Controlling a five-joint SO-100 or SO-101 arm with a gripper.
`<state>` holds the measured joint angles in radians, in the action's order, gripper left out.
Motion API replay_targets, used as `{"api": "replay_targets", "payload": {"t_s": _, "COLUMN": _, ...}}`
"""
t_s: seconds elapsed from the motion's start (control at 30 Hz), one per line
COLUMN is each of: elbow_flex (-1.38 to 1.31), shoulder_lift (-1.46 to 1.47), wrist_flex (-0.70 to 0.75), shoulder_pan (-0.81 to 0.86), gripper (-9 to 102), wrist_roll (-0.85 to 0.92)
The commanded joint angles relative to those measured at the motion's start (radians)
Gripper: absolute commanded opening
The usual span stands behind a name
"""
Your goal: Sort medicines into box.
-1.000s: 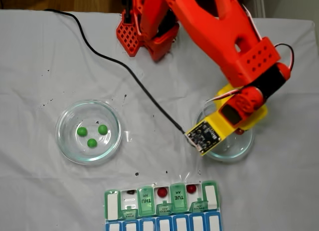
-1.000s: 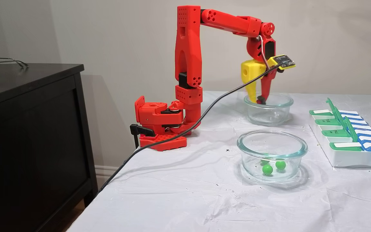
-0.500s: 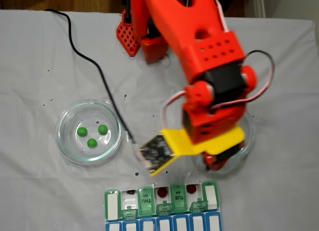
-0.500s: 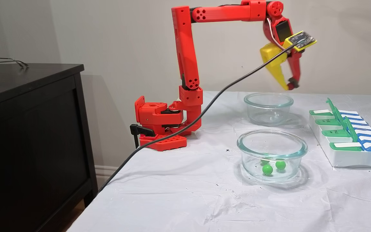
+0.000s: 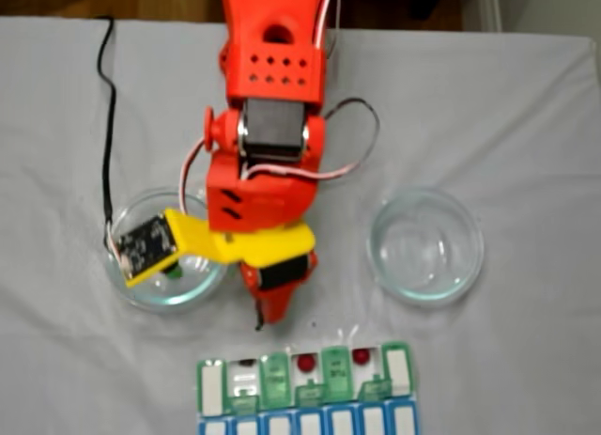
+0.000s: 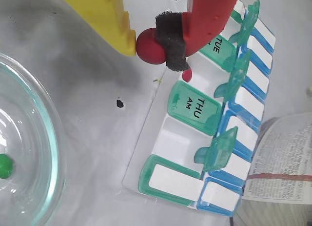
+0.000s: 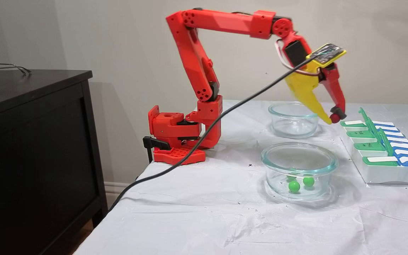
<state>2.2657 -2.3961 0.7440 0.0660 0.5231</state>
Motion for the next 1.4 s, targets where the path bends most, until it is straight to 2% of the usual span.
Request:
{"api": "replay_targets", "payload": {"t_s": 0.0, "elbow_flex": -0.049, "shoulder_lift": -0.032, "wrist_flex": -0.075, "shoulder_pan": 0.023, "gripper": 0, "wrist_roll": -0.018}}
{"api": "replay_targets", "payload": {"t_s": 0.4, "elbow_flex": -0.202, "shoulder_lift": 0.347, "wrist_flex": -0.356, "shoulder_pan": 0.057, "gripper": 0, "wrist_roll": -0.109}}
{"api": "replay_targets", "payload": {"t_s": 0.93, "elbow_flex": -0.264, "shoulder_lift": 0.476, "wrist_flex": -0.416, "shoulder_pan": 0.041, "gripper": 0, "wrist_roll": -0.104}}
{"api": "replay_targets", "payload": {"t_s": 0.97, "elbow_flex": -0.264, "shoulder_lift": 0.480, "wrist_flex": -0.416, "shoulder_pan": 0.041, "gripper": 1, "wrist_roll": -0.104}}
{"api": "replay_targets", "payload": {"t_s": 1.07, "elbow_flex": -0.255, "shoulder_lift": 0.486, "wrist_flex": -0.425, "shoulder_pan": 0.040, "gripper": 17, "wrist_roll": -0.104}}
{"api": "replay_targets", "payload": {"t_s": 1.2, "elbow_flex": -0.250, "shoulder_lift": 0.488, "wrist_flex": -0.430, "shoulder_pan": 0.040, "gripper": 24, "wrist_roll": -0.106}}
{"api": "replay_targets", "payload": {"t_s": 1.37, "elbow_flex": -0.218, "shoulder_lift": 0.451, "wrist_flex": -0.437, "shoulder_pan": 0.041, "gripper": 24, "wrist_roll": -0.101}}
